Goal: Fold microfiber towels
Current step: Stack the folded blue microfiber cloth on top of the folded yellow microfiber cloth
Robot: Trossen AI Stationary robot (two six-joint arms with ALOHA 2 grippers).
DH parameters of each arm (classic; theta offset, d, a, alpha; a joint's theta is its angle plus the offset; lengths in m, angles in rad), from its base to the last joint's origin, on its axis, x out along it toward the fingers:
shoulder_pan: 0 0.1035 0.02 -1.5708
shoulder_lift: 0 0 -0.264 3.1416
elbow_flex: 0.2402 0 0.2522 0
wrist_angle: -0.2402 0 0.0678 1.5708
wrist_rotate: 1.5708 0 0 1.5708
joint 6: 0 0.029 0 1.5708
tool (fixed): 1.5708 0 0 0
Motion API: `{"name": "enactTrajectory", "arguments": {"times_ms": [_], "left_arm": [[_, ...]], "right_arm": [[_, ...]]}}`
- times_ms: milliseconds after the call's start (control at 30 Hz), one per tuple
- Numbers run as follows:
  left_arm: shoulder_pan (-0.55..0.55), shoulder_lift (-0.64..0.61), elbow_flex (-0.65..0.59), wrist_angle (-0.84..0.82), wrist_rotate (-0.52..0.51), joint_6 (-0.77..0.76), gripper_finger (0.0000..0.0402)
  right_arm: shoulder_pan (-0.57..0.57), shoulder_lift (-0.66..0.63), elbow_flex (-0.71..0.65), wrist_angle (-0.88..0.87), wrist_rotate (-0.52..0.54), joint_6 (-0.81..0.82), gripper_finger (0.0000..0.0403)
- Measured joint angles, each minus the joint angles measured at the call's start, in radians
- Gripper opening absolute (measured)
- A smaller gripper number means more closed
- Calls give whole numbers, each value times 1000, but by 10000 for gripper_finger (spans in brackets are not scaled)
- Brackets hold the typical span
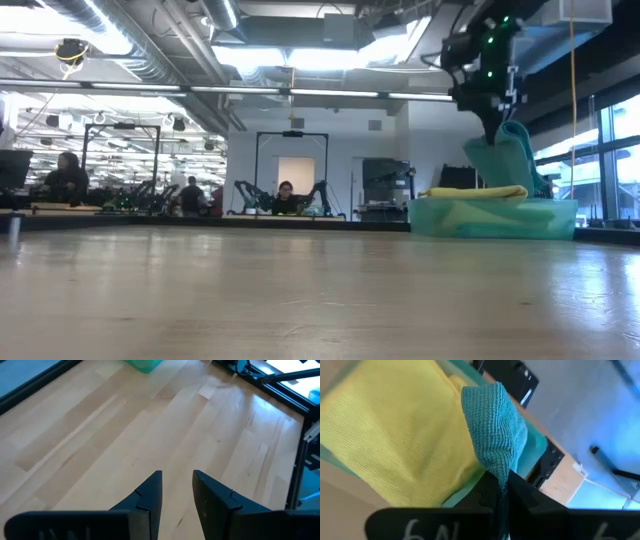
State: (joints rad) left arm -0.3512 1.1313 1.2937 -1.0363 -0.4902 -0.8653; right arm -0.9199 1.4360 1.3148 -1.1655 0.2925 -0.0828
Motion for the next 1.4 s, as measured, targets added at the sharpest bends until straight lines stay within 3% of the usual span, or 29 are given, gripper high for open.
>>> {"name": "enactTrajectory", "arguments": {"times_ms": [267, 467, 600, 833, 1133, 1400], "left_arm": [[-25, 0, 0, -18, -5, -16, 99], [-24, 0, 0, -32, -7, -20, 99], [-24, 0, 0, -33, -7, -42, 99], [-24, 0, 0, -33, -7, -45, 99], [-24, 0, 0, -34, -30, -54, 99], [-50, 0, 0, -26, -22, -112, 99]], "right_arm": [[5, 125, 0, 72, -147, 41, 31], [64, 195, 0, 151, -166, 66, 38], [93, 207, 0, 144, -166, 47, 20], [90, 71, 1, 44, -129, -22, 13], [-19, -166, 1, -93, -54, -73, 9], [-17, -164, 2, -81, -10, -75, 9]]}}
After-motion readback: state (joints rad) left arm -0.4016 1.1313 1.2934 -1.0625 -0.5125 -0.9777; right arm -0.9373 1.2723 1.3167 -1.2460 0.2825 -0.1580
